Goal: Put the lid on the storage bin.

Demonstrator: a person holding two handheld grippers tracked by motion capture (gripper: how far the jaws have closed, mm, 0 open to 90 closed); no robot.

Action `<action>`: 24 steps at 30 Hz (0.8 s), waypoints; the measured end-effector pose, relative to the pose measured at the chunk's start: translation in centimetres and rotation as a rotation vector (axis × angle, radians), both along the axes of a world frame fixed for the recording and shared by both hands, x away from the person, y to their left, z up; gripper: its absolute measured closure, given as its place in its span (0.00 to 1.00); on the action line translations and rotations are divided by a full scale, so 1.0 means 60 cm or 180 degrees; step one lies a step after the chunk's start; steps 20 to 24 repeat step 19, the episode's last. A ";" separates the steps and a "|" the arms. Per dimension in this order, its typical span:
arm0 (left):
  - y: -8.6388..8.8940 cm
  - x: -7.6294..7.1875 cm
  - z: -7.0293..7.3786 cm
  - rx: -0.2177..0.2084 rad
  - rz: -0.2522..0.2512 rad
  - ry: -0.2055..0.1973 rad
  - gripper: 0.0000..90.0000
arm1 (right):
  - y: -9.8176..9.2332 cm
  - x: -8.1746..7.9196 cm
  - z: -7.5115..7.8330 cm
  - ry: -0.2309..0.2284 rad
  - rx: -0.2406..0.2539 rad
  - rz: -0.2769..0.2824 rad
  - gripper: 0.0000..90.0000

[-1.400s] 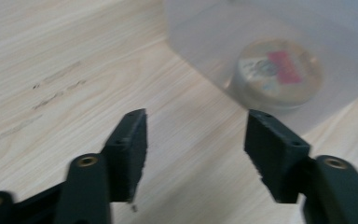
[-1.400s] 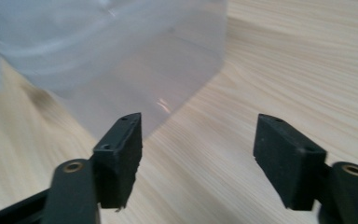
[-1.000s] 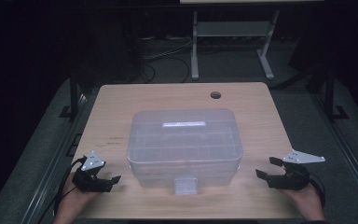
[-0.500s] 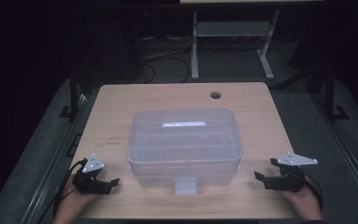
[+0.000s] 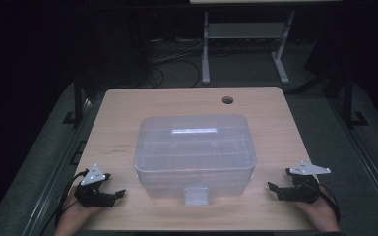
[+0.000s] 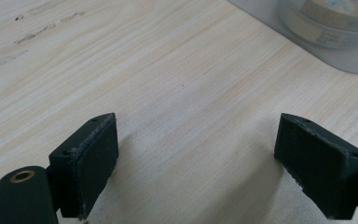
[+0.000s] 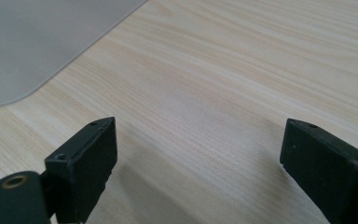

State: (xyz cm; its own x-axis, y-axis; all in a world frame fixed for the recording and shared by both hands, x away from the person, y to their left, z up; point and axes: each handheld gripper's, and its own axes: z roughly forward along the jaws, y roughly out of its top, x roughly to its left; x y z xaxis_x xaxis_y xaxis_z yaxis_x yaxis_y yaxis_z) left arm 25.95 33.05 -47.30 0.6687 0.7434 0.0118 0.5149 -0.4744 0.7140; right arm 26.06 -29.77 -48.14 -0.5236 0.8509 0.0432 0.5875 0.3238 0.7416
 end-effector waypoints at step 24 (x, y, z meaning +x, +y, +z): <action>0.002 -0.001 -0.001 -0.0022 -0.0007 -0.0023 0.14 | 0.004 0.002 -0.002 0.0068 -0.0095 -0.0024 0.11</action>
